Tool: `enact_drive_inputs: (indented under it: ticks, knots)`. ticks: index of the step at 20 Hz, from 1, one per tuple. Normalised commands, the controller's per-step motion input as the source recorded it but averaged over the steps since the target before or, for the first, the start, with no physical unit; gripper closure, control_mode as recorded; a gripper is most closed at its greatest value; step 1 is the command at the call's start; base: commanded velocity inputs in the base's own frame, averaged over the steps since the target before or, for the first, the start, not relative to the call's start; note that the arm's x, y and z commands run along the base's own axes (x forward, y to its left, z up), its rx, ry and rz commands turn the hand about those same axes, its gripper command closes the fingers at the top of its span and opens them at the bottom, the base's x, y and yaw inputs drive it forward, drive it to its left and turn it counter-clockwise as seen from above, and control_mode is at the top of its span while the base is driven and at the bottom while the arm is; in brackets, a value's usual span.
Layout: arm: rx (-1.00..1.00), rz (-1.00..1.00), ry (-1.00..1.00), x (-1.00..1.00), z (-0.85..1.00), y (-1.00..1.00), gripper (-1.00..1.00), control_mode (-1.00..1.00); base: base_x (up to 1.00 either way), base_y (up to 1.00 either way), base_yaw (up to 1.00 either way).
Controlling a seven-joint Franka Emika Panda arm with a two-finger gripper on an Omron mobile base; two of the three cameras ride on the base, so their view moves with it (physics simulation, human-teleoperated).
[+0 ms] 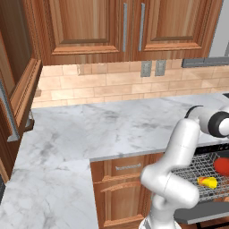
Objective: Pick up the cup and bowl from the counter, place them in the dishwasher, and close the dishwasher door.
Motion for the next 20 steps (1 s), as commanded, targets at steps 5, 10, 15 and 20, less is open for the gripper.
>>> enact_drive_inputs:
  ticks: [5, 10, 15, 20]
  knots:
    - [-0.05, 0.0, 0.0, 0.0, -0.15, 0.0, 1.0, -1.0, 0.0, 0.0, 0.0]
    - [0.0, 0.0, 0.0, 0.0, -0.1, 0.0, 1.0, -1.0, 0.0, 0.0, 0.0]
    - [0.0, -0.03, 0.0, 0.06, -0.07, -0.12, 1.0, -1.0, 0.0, 0.0, 0.0]
    - [0.0, -0.05, 0.0, 0.21, -0.13, -0.21, 1.0, -1.0, 0.0, 0.0, 0.0]
